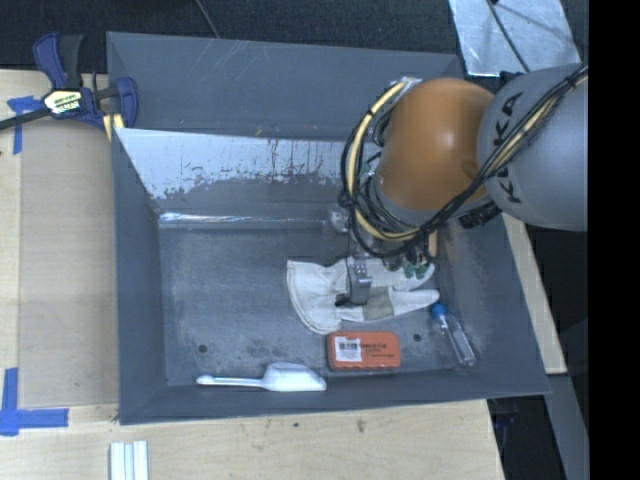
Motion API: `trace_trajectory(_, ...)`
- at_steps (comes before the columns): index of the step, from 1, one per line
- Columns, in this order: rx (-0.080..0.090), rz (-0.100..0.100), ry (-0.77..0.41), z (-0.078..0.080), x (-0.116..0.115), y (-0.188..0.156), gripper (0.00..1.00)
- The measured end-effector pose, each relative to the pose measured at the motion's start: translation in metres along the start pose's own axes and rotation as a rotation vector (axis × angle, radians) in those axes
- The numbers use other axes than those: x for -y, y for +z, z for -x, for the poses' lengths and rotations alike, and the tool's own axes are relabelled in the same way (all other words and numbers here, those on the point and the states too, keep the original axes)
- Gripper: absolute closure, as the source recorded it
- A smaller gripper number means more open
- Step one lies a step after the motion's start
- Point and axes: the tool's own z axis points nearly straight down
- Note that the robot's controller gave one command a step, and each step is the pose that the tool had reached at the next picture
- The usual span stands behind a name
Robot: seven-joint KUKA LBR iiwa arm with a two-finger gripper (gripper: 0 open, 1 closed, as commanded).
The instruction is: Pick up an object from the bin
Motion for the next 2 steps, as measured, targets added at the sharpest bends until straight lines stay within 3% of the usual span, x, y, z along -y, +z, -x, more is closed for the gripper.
trace_trajectory(1,-0.004,-0.001,-0.091,0.021,0.014,0.034,0.00)
trace_trajectory(2,-0.002,0.000,-0.059,0.031,0.023,0.052,0.00)
